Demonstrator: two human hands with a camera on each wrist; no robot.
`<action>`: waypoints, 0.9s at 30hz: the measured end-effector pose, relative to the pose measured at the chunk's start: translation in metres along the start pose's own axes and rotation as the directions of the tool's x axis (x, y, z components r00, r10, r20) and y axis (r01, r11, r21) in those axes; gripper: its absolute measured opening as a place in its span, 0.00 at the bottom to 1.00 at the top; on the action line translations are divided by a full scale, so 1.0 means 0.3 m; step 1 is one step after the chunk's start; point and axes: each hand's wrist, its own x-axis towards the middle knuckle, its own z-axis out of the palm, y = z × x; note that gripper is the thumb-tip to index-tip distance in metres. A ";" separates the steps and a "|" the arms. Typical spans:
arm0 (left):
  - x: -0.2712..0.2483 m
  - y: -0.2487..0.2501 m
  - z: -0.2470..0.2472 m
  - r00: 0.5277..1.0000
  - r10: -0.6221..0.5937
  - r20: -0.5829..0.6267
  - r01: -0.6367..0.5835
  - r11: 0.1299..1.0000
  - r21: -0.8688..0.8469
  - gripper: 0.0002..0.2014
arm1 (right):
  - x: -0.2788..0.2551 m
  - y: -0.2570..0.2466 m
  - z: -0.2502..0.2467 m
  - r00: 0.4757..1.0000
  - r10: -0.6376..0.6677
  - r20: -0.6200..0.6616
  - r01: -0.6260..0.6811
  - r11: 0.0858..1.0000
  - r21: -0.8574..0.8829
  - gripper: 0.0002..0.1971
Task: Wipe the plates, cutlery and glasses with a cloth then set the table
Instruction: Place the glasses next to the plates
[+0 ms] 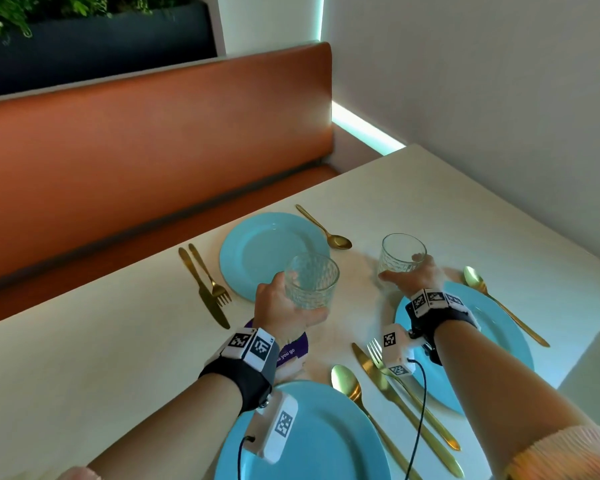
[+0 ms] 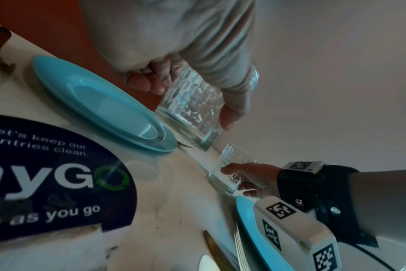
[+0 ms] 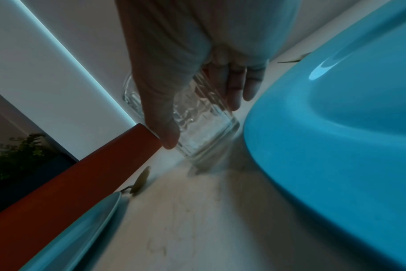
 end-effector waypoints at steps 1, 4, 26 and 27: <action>0.003 -0.004 0.010 1.000 -0.006 0.005 0.006 1.000 -0.005 0.43 | 0.002 0.004 0.003 1.000 -0.005 -0.006 0.005 1.000 0.003 0.40; 0.009 -0.016 0.038 0.999 -0.015 0.030 0.015 1.000 -0.005 0.44 | 0.008 0.013 0.010 1.000 -0.007 0.000 0.007 1.000 0.019 0.42; -0.021 -0.057 0.152 0.995 -0.013 0.103 0.010 1.000 0.023 0.48 | -0.055 0.083 -0.100 0.997 -0.018 0.078 0.016 1.000 0.016 0.58; -0.025 -0.051 0.149 0.993 -0.030 0.117 0.026 0.999 0.037 0.52 | -0.066 0.082 -0.106 0.997 -0.027 0.076 0.026 1.000 0.010 0.58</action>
